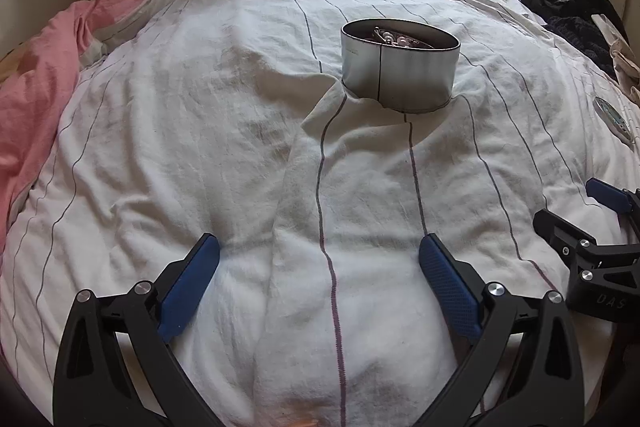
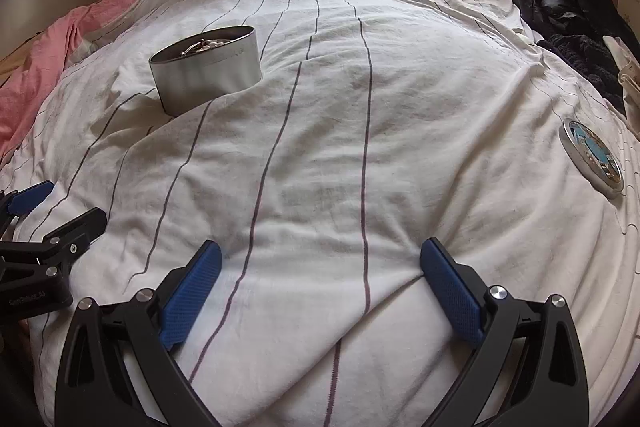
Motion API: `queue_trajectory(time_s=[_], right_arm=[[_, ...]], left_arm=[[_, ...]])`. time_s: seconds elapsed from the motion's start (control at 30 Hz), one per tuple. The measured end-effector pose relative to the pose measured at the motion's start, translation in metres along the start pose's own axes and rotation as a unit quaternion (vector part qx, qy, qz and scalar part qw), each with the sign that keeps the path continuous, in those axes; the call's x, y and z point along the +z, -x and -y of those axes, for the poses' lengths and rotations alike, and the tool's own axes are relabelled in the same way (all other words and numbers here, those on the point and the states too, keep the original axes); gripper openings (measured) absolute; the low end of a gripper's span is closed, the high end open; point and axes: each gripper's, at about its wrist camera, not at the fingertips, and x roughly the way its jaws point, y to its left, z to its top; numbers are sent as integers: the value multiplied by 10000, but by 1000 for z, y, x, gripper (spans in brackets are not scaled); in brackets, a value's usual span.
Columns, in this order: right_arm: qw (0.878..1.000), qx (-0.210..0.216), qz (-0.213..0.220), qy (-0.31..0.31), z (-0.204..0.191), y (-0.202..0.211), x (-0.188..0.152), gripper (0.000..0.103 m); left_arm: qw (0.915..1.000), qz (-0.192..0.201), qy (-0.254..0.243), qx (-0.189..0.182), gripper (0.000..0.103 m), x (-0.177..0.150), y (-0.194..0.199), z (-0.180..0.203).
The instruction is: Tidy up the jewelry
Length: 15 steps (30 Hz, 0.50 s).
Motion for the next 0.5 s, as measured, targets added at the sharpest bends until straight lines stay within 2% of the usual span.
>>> queue_trajectory(time_s=[0.5], right_arm=[[9999,-31,163,-39,3,2,1,96]], left_arm=[[10000,-1,80,12,96,4,-3,0]])
